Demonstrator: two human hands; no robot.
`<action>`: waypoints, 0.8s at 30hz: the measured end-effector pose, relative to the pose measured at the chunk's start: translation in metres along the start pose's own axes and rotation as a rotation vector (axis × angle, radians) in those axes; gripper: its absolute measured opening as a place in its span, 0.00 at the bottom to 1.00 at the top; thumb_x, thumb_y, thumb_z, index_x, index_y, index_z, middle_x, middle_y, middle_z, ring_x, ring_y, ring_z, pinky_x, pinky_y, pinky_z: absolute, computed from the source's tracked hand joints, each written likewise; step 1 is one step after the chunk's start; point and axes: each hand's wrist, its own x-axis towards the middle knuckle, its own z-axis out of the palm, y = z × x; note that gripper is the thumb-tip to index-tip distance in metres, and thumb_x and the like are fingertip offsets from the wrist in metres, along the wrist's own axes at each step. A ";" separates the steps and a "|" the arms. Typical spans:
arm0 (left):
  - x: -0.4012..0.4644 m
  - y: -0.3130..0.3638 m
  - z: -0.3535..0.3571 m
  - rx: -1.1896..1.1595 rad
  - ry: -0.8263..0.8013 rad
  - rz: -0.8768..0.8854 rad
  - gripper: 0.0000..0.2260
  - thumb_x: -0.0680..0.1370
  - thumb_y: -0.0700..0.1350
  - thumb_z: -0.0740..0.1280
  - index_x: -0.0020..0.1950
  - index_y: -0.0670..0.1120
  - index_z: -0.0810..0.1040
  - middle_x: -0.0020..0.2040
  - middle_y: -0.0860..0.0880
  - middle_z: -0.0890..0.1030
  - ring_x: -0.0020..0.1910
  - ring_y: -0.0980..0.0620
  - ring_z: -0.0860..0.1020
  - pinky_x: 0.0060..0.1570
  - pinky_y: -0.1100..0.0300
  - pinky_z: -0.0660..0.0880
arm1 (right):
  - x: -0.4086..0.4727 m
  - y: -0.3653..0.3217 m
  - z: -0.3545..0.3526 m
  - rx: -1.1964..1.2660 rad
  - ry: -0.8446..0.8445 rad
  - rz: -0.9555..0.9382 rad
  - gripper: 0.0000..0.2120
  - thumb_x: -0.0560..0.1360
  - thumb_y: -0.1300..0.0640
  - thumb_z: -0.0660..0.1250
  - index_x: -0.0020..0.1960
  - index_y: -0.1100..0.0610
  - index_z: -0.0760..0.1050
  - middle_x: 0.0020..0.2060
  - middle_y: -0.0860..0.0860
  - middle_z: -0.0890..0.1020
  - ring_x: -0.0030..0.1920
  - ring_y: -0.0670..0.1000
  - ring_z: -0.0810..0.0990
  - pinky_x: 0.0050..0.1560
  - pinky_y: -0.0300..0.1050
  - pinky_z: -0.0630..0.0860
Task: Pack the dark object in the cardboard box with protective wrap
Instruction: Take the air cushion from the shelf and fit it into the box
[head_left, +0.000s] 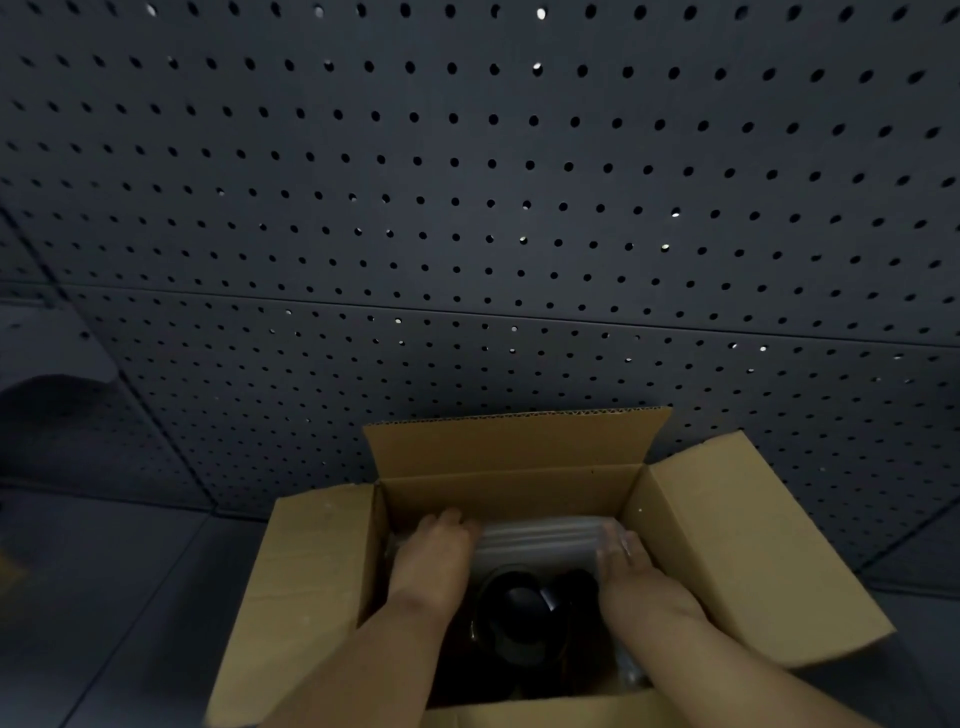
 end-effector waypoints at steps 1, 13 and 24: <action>0.001 0.000 0.000 0.005 -0.003 0.005 0.20 0.78 0.34 0.58 0.68 0.48 0.71 0.66 0.46 0.71 0.64 0.45 0.70 0.59 0.50 0.73 | -0.001 0.000 0.001 -0.006 0.010 -0.008 0.34 0.78 0.75 0.51 0.77 0.62 0.37 0.76 0.57 0.32 0.77 0.59 0.37 0.73 0.55 0.62; 0.008 -0.005 -0.007 0.070 -0.057 0.148 0.20 0.79 0.34 0.57 0.69 0.48 0.70 0.66 0.45 0.70 0.65 0.43 0.69 0.57 0.49 0.72 | -0.024 -0.011 0.004 0.047 -0.037 0.040 0.30 0.80 0.73 0.47 0.76 0.65 0.36 0.75 0.60 0.34 0.77 0.61 0.38 0.75 0.53 0.59; 0.010 -0.004 -0.005 0.085 -0.055 0.162 0.20 0.78 0.33 0.57 0.68 0.48 0.70 0.65 0.45 0.71 0.64 0.44 0.70 0.56 0.49 0.72 | -0.017 -0.012 0.008 0.098 -0.017 0.058 0.30 0.80 0.71 0.48 0.76 0.65 0.36 0.76 0.60 0.35 0.77 0.59 0.40 0.75 0.53 0.60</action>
